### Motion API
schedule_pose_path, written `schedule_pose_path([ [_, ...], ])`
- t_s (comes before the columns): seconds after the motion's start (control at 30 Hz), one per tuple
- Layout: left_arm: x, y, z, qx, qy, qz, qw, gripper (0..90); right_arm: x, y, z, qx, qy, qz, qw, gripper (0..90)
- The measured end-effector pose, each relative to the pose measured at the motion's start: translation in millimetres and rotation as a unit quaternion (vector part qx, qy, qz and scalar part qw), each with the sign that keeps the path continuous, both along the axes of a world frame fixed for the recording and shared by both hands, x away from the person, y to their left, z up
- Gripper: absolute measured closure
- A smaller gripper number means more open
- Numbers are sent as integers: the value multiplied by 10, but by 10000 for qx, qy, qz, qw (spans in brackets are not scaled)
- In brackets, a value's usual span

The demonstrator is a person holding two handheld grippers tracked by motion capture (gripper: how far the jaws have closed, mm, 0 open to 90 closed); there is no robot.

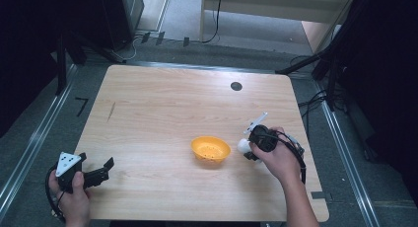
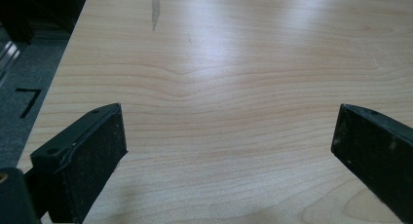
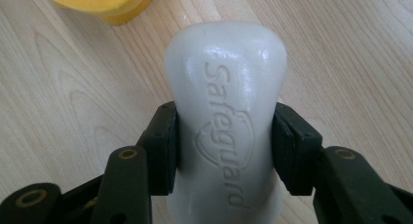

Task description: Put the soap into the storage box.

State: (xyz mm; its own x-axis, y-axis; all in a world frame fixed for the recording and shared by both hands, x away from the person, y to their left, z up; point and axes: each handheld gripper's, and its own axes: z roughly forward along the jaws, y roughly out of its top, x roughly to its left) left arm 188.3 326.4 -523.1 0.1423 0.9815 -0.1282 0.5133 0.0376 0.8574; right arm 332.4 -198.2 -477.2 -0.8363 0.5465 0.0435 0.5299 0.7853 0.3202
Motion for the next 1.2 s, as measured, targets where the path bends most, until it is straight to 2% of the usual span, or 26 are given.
schedule_pose_path([
  [0.57, 1, 0, 0, 3, 2, -2, 10000, 0, -11, 114, 129, 24, -66, 99, 9999, 509],
  [1.2, 2, -1, 0, 1, 5, -10, 10000, 0, -11, 312, 272, 109, -139, 370, 9992, 509],
])
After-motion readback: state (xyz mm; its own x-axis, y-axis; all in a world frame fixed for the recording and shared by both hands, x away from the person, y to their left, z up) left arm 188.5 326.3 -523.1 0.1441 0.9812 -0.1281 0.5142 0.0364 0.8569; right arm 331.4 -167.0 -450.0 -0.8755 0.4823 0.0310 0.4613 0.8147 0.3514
